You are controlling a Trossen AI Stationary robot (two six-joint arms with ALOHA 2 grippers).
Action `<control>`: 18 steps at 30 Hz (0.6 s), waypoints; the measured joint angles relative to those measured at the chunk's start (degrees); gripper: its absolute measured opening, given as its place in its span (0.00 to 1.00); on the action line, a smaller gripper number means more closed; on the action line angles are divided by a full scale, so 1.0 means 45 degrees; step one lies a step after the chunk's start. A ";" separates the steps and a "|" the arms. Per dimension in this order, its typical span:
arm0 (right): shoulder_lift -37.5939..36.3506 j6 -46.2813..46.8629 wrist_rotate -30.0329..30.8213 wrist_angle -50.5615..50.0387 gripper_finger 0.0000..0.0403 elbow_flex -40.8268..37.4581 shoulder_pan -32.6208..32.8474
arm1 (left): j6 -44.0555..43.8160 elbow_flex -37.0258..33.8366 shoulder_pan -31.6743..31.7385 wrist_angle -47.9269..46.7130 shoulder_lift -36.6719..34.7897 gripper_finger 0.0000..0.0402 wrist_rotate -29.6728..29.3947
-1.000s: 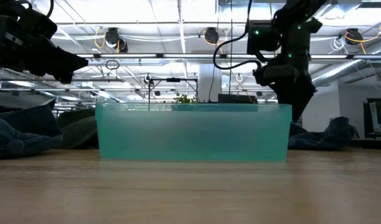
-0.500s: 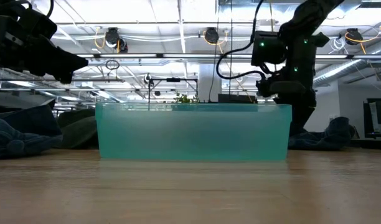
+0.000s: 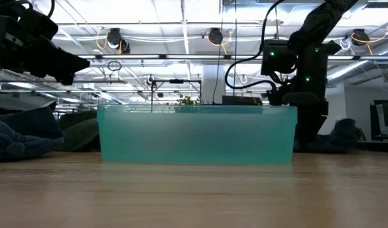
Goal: Pick & Place hat
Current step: Put the top right blue cap into the light blue bin
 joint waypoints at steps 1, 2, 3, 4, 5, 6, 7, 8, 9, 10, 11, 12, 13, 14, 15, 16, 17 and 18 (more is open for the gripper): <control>0.0008 -0.0004 0.0004 0.0000 0.39 0.0000 0.0000 | 0.0002 0.0002 0.0000 0.0000 0.0000 0.09 -0.0002; 0.0031 -0.0012 0.0001 0.0003 0.35 0.0004 0.0000 | 0.0003 0.0000 0.0001 0.0000 0.0000 0.09 0.0000; 0.0066 -0.0017 -0.0003 0.0031 0.30 0.0002 0.0005 | 0.0002 0.0000 0.0002 0.0000 0.0002 0.09 -0.0002; 0.0115 -0.0019 -0.0005 0.0053 0.26 0.0000 0.0005 | 0.0000 0.0005 0.0003 -0.0005 0.0000 0.09 -0.0005; 0.0167 -0.0018 -0.0011 0.0065 0.22 0.0000 0.0005 | 0.0000 0.0000 -0.0002 -0.0002 0.0002 0.09 0.0000; 0.0219 -0.0019 -0.0015 0.0070 0.18 0.0001 0.0005 | 0.0000 0.0004 -0.0002 0.0000 0.0001 0.09 -0.0005; 0.0285 -0.0019 -0.0010 0.0084 0.14 0.0005 0.0005 | 0.0001 0.0000 0.0002 0.0000 0.0003 0.09 0.0000; 0.0373 -0.0019 -0.0019 0.0110 0.10 0.0005 0.0005 | 0.0000 0.0000 -0.0002 -0.0002 0.0000 0.09 0.0000; 0.0464 -0.0019 -0.0024 0.0132 0.06 0.0005 0.0005 | 0.0001 0.0000 0.0003 0.0000 0.0000 0.09 -0.0003; 0.0551 -0.0019 -0.0022 0.0165 0.03 0.0013 0.0005 | 0.0003 0.0000 0.0000 -0.0002 0.0005 0.09 -0.0005; 0.0602 -0.0019 -0.0019 0.0192 0.02 0.0024 0.0005 | 0.0000 0.0005 -0.0002 0.0000 0.0000 0.09 -0.0004; 0.0649 0.0024 -0.0015 0.0215 0.02 0.0029 0.0005 | 0.0000 0.0000 0.0003 0.0000 0.0000 0.09 -0.0001; 0.0702 0.0163 -0.0010 0.0241 0.02 0.0031 0.0005 | 0.0000 0.0000 0.0003 0.0000 0.0005 0.09 -0.0003; 0.0719 0.0311 -0.0003 0.0243 0.01 0.0034 0.0005 | 0.0000 0.0000 0.0003 0.0000 0.0000 0.09 0.0000; 0.0719 0.0395 0.0000 0.0246 0.01 0.0034 0.0005 | 0.0005 0.0000 0.0002 0.0000 0.0005 0.09 -0.0005; 0.0719 0.0442 -0.0006 0.0242 0.01 0.0034 0.0005 | 0.0000 0.0000 -0.0002 0.0000 0.0004 0.09 -0.0004; 0.0703 0.0513 -0.0010 0.0222 0.01 0.0034 0.0005 | 0.0005 0.0001 0.0002 0.0000 0.0005 0.09 -0.0001; 0.0650 0.0592 -0.0010 0.0152 0.01 0.0034 0.0005 | 0.0000 0.0000 -0.0001 0.0000 0.0005 0.09 -0.0002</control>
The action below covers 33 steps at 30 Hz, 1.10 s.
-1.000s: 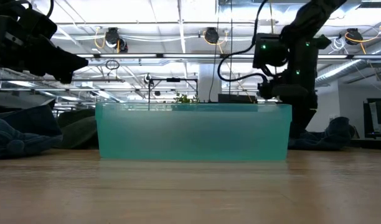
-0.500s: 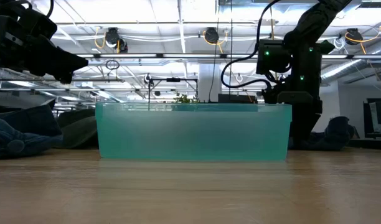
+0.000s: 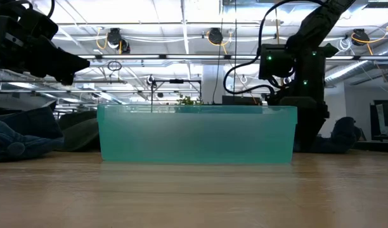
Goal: Pick & Place hat
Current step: Put the top right blue cap into the light blue bin
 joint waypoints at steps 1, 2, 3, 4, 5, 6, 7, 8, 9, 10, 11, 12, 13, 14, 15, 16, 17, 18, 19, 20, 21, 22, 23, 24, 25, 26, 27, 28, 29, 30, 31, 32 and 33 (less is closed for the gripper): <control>-0.0048 0.0037 0.0000 -0.0126 0.00 0.0000 0.0000 | 0.0005 0.0005 0.0001 0.0000 -0.0002 0.09 -0.0001; -0.0142 0.0051 0.0008 -0.0333 0.00 0.0012 0.0000 | 0.0000 0.0003 0.0003 0.0000 -0.0002 0.09 0.0002; -0.0221 0.0116 0.0010 -0.0589 0.00 0.0060 0.0000 | 0.0004 0.0001 0.0003 -0.0004 -0.0005 0.09 -0.0002; -0.0293 0.0218 -0.0003 -0.0936 0.00 0.0168 0.0000 | 0.0004 0.0000 -0.0001 0.0000 -0.0004 0.09 -0.0002; -0.0407 0.0304 0.0006 -0.1227 0.00 0.0251 0.0000 | 0.0005 0.0000 0.0003 0.0000 0.0000 0.09 0.0001; -0.0555 0.0372 0.0001 -0.1558 0.00 0.0348 0.0000 | 0.0000 0.0000 -0.0002 -0.0001 -0.0004 0.09 -0.0003; -0.0737 0.0385 0.0010 -0.1880 0.00 0.0480 0.0000 | 0.0001 0.0000 0.0003 0.0000 0.0000 0.09 0.0001; -0.0890 0.0389 0.0010 -0.2170 0.00 0.0620 0.0000 | 0.0005 0.0000 0.0002 0.0000 -0.0003 0.09 -0.0002; -0.1058 0.0389 0.0010 -0.2451 0.00 0.0752 0.0000 | 0.0001 0.0000 0.0002 -0.0003 -0.0003 0.09 -0.0001; -0.1229 0.0392 0.0015 -0.2714 0.00 0.0875 -0.0003 | 0.0002 0.0000 0.0001 0.0000 -0.0002 0.09 -0.0003; -0.1399 0.0403 0.0010 -0.2975 0.00 0.1016 0.0000 | 0.0002 0.0000 0.0001 0.0000 -0.0003 0.09 0.0002; -0.1593 0.0453 0.0024 -0.3235 0.00 0.1154 0.0000 | 0.0002 0.0000 -0.0002 0.0000 -0.0003 0.09 -0.0003; -0.1802 0.0537 0.0055 -0.3531 0.00 0.1297 0.0000 | 0.0004 0.0001 0.0003 -0.0001 -0.0004 0.09 0.0002; -0.2001 0.0623 0.0079 -0.3815 0.00 0.1454 0.0000 | 0.0000 0.0005 -0.0002 0.0000 -0.0005 0.09 0.0002; -0.2203 0.0701 0.0184 -0.4109 0.00 0.1612 0.0000 | 0.0002 0.0000 0.0003 0.0000 0.0000 0.09 -0.0001; -0.2377 0.0740 0.0330 -0.4434 0.00 0.1785 0.0000 | 0.0001 0.0000 0.0003 0.0000 -0.0004 0.09 -0.0003; -0.2561 0.0808 0.0416 -0.4757 0.00 0.1970 0.0000 | 0.0000 0.0000 -0.0001 0.0000 0.0000 0.09 -0.0002; -0.2739 0.0888 0.0503 -0.5106 0.00 0.2162 -0.0002 | 0.0001 0.0001 0.0001 0.0000 -0.0005 0.09 -0.0003; -0.2892 0.0985 0.0658 -0.5462 0.00 0.2388 -0.0001 | 0.0003 0.0000 0.0003 0.0000 -0.0001 0.09 -0.0002; -0.3045 0.1020 0.0762 -0.5813 0.00 0.2614 -0.0003 | 0.0002 0.0001 0.0000 0.0000 -0.0005 0.09 -0.0002; -0.3147 0.1030 0.0809 -0.6174 0.00 0.2836 -0.0005 | 0.0001 0.0000 0.0003 0.0000 -0.0001 0.09 -0.0003; -0.3199 0.1032 0.0915 -0.6521 0.00 0.3099 -0.0003 | 0.0000 0.0000 0.0003 0.0000 0.0000 0.09 -0.0003; -0.3258 0.1031 0.1042 -0.6867 0.00 0.3341 -0.0005 | 0.0003 0.0000 0.0001 0.0000 -0.0005 0.09 0.0001; -0.3283 0.1026 0.1074 -0.7259 0.00 0.3605 -0.0005 | 0.0001 0.0000 -0.0002 0.0000 -0.0004 0.09 0.0000; -0.3283 0.1026 0.1080 -0.7553 0.00 0.3871 -0.0005 | 0.0001 0.0000 0.0000 0.0000 0.0000 0.09 0.0000; -0.3283 0.1025 0.1111 -0.7800 0.00 0.4119 -0.0005 | 0.0000 0.0000 0.0003 0.0000 -0.0005 0.09 -0.0003; -0.3283 0.1027 0.1108 -0.8096 0.00 0.4381 0.0000 | 0.0003 0.0000 0.0001 0.0000 -0.0005 0.09 -0.0001; -0.3278 0.1017 0.1153 -0.8347 0.00 0.4645 -0.0002 | 0.0005 0.0000 0.0000 0.0000 0.0000 0.09 0.0000; -0.3278 0.1020 0.1281 -0.8603 0.00 0.4923 0.0000 | 0.0002 0.0002 0.0003 0.0000 -0.0004 0.09 0.0000; -0.3280 0.1020 0.1376 -0.8877 0.00 0.5205 0.0000 | 0.0002 0.0001 0.0003 0.0000 -0.0003 0.09 0.0000; -0.3283 0.1020 0.1444 -0.9172 0.00 0.5482 0.0000 | 0.0004 0.0001 0.0002 0.0000 -0.0005 0.09 0.0002; -0.3282 0.1026 0.1628 -0.9487 0.00 0.5755 0.0000 | 0.0000 0.0000 -0.0001 0.0000 -0.0001 0.09 -0.0003; -0.3278 0.1045 0.1811 -0.9769 0.00 0.6051 0.0000 | 0.0004 0.0002 0.0003 0.0000 -0.0003 0.09 -0.0003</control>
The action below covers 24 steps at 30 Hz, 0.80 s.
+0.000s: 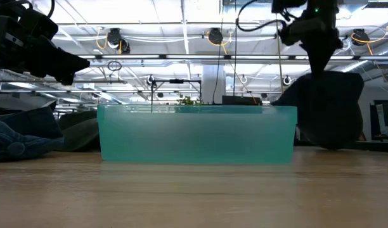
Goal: Pick & Place hat
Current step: Put the top right blue cap into the light blue bin
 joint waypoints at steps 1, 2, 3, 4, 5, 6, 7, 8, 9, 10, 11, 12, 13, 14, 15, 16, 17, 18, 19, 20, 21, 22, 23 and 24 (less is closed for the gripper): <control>0.0000 0.0023 0.0210 -0.0302 0.00 0.0273 0.0000 | 0.0000 0.0002 0.0000 0.0000 -0.0002 0.09 0.0005; -0.0005 0.0059 0.0331 -0.0599 0.00 0.0563 0.0000 | -0.0004 -0.0002 0.0000 0.0000 -0.0002 0.09 0.0000; -0.0005 0.0125 0.0488 -0.0921 0.00 0.0844 0.0000 | -0.0004 -0.0002 0.0000 0.0000 0.0002 0.09 0.0002; -0.0002 0.0184 0.0572 -0.1279 0.00 0.1127 0.0000 | -0.0004 -0.0002 0.0000 0.0000 0.0003 0.09 0.0000; 0.0000 0.0205 0.0591 -0.1641 0.00 0.1408 -0.0005 | -0.0004 -0.0002 -0.0001 0.0000 0.0001 0.09 0.0005; 0.0000 0.0234 0.0583 -0.1976 0.00 0.1710 -0.0003 | -0.0003 -0.0002 -0.0001 0.0000 0.0002 0.09 0.0001; -0.0006 0.0247 0.0570 -0.2125 0.00 0.1991 -0.0004 | -0.0001 0.0001 0.0000 0.0000 -0.0002 0.09 0.0001; -0.0010 0.0247 0.0521 -0.2143 0.00 0.2254 0.0000 | -0.0004 -0.0001 0.0000 0.0000 0.0001 0.09 0.0001; -0.0015 0.0285 0.0311 -0.2142 0.00 0.2493 0.0000 | -0.0004 -0.0002 -0.0001 0.0000 0.0002 0.09 0.0005; -0.0011 0.0355 -0.0024 -0.2131 0.00 0.2726 -0.0005 | -0.0004 -0.0002 -0.0002 0.0000 0.0003 0.09 0.0000; -0.0002 0.0371 -0.0249 -0.2111 0.00 0.2956 -0.0005 | -0.0001 -0.0002 -0.0001 0.0000 0.0001 0.09 0.0001; 0.0000 0.0374 -0.0475 -0.2095 0.00 0.3179 -0.0002 | -0.0003 -0.0001 -0.0003 0.0000 0.0002 0.09 0.0000; 0.0005 0.0429 -0.0651 -0.2095 0.00 0.3406 0.0000 | -0.0004 -0.0002 0.0000 -0.0004 0.0003 0.09 0.0005; 0.0005 0.0549 -0.0803 -0.2084 0.00 0.3626 0.0001 | -0.0004 -0.0002 -0.0004 0.0000 -0.0002 0.09 0.0000; 0.0005 0.0685 -0.0881 -0.2089 0.00 0.3827 0.0011 | -0.0004 -0.0002 0.0000 0.0000 -0.0001 0.09 0.0005; 0.0010 0.0793 -0.0924 -0.2088 0.00 0.4029 0.0019 | -0.0004 -0.0002 0.0000 -0.0004 0.0003 0.09 0.0000; 0.0010 0.0909 -0.1075 -0.2084 0.00 0.4242 0.0019 | -0.0002 0.0002 0.0000 -0.0003 0.0003 0.09 0.0000; 0.0010 0.1049 -0.1202 -0.2107 0.00 0.4442 0.0019 | -0.0003 -0.0002 -0.0003 0.0000 -0.0001 0.09 0.0002; 0.0010 0.1174 -0.1258 -0.2103 0.00 0.4654 0.0019 | -0.0004 0.0000 -0.0001 0.0000 -0.0001 0.09 0.0002; 0.0005 0.1303 -0.1418 -0.2086 0.00 0.4846 0.0019 | -0.0004 -0.0002 -0.0003 0.0000 0.0003 0.09 0.0000; 0.0007 0.1414 -0.1574 -0.2090 0.00 0.5032 0.0019 | -0.0004 -0.0002 -0.0003 -0.0003 0.0001 0.09 0.0000; 0.0010 0.1534 -0.1750 -0.2098 0.00 0.5221 0.0019 | -0.0004 -0.0001 0.0000 0.0000 -0.0002 0.09 0.0003; 0.0010 0.1657 -0.1907 -0.2098 0.00 0.5398 0.0024 | -0.0003 -0.0002 -0.0004 -0.0005 -0.0001 0.09 0.0000; 0.0010 0.1715 -0.2128 -0.2098 0.00 0.5597 0.0024 | -0.0004 -0.0002 -0.0005 0.0000 -0.0002 0.09 0.0000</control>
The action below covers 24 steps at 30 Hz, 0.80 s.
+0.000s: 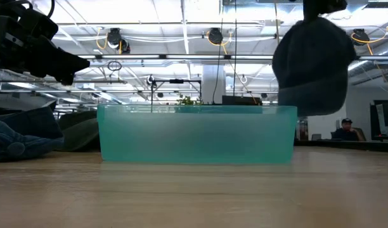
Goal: Pick & Place hat
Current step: Put the top right blue cap into the light blue bin
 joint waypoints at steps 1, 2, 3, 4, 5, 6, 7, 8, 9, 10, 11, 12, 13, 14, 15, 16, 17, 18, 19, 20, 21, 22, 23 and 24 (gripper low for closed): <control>0.0000 0.0024 -0.0077 0.0005 0.00 0.0166 0.0000 | 0.0000 0.0002 0.0004 0.0000 0.0003 0.09 0.0000; 0.0000 0.0075 -0.0165 -0.0012 0.00 0.0346 0.0000 | 0.0000 0.0004 0.0000 0.0000 0.0004 0.09 0.0004; 0.0000 0.0156 -0.0306 -0.0018 0.00 0.0522 0.0000 | 0.0000 0.0002 0.0005 -0.0003 0.0000 0.09 0.0003; 0.0000 0.0241 -0.0364 -0.0017 0.00 0.0711 0.0000 | 0.0004 0.0001 0.0005 0.0000 0.0002 0.09 0.0000; 0.0000 0.0293 -0.0364 -0.0010 0.00 0.0912 0.0000 | 0.0001 0.0001 0.0001 0.0000 0.0001 0.09 0.0004; 0.0000 0.0301 -0.0385 -0.0008 0.00 0.1115 0.0000 | 0.0001 0.0000 0.0002 -0.0003 0.0003 0.09 0.0001; 0.0000 0.0312 -0.0425 -0.0015 0.00 0.1317 0.0000 | 0.0004 0.0000 0.0005 -0.0001 0.0002 0.09 0.0004; 0.0000 0.0373 -0.0481 -0.0011 0.00 0.1525 0.0000 | 0.0001 0.0000 0.0004 0.0000 0.0000 0.09 0.0000; -0.0005 0.0457 -0.0622 0.0000 0.00 0.1710 0.0000 | 0.0005 0.0000 0.0005 -0.0005 0.0000 0.09 0.0000; -0.0005 0.0529 -0.0699 -0.0010 0.00 0.1878 0.0000 | 0.0000 0.0000 0.0005 0.0000 0.0000 0.09 0.0005; 0.0000 0.0601 -0.0699 -0.0006 0.00 0.2046 0.0000 | 0.0000 0.0000 0.0005 0.0000 0.0000 0.09 0.0003; 0.0000 0.0667 -0.0698 -0.0005 0.00 0.2201 0.0000 | 0.0001 0.0000 0.0005 0.0000 0.0003 0.09 0.0005; 0.0000 0.0750 -0.0706 -0.0005 0.00 0.2365 0.0000 | 0.0000 0.0002 0.0003 0.0000 0.0000 0.09 0.0000; 0.0000 0.0827 -0.0704 0.0002 0.00 0.2522 0.0000 | 0.0000 0.0002 0.0005 0.0000 0.0004 0.09 0.0000; -0.0002 0.0897 -0.0704 0.0001 0.00 0.2663 0.0000 | 0.0000 0.0002 0.0005 -0.0005 0.0005 0.09 0.0002; -0.0005 0.0947 -0.0704 -0.0003 0.00 0.2782 0.0000 | 0.0000 0.0000 0.0005 0.0000 0.0005 0.09 0.0005; -0.0005 0.0963 -0.0704 0.0008 0.00 0.2866 0.0000 | 0.0000 0.0000 0.0005 0.0000 0.0004 0.09 0.0001; -0.0005 0.0973 -0.0699 0.0007 0.00 0.2929 0.0000 | 0.0000 0.0000 0.0005 0.0000 0.0000 0.09 0.0000; -0.0005 0.1030 -0.0699 0.0010 0.00 0.2947 0.0000 | 0.0000 0.0001 0.0005 0.0000 0.0005 0.09 0.0001; -0.0004 0.1083 -0.0699 0.0002 0.00 0.2947 0.0000 | 0.0005 0.0000 0.0004 0.0000 0.0001 0.09 0.0000; 0.0000 0.1112 -0.0699 -0.0010 0.00 0.2947 0.0000 | 0.0000 0.0004 0.0001 0.0000 0.0004 0.09 0.0001; 0.0000 0.1126 -0.0694 -0.0005 0.00 0.2947 0.0000 | 0.0000 0.0000 0.0003 0.0000 0.0000 0.09 0.0000; 0.0021 0.1211 -0.0694 -0.0004 0.00 0.2947 0.0000 | 0.0000 0.0000 0.0000 0.0000 0.0003 0.09 0.0000; 0.0068 0.1281 -0.0694 -0.0003 0.00 0.2947 0.0004 | 0.0000 0.0003 0.0005 0.0000 0.0002 0.09 0.0000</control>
